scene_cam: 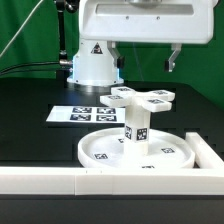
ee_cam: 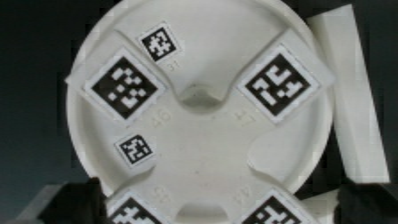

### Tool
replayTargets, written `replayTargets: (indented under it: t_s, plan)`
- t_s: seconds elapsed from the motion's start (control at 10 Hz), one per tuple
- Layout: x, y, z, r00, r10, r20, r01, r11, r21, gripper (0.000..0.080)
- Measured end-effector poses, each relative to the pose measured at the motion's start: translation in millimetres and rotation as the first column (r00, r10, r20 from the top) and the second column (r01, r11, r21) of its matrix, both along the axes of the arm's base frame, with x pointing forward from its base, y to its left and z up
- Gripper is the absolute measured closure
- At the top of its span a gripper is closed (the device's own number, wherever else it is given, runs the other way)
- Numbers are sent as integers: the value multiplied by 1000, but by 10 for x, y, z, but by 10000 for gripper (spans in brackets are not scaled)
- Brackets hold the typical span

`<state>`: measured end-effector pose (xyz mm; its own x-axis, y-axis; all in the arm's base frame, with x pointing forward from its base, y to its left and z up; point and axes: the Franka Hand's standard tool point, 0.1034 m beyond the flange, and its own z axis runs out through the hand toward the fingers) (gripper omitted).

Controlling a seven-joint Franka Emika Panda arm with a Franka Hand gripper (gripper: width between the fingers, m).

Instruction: Assemble round table

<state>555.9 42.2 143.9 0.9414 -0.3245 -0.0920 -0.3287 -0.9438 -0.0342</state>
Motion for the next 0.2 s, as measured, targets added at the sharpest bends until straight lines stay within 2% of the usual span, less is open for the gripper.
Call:
replayTargets:
  t_s: [0.2]
  plan:
    - [-9,-2,-21,1000,0,-4,0,1000,-1,151]
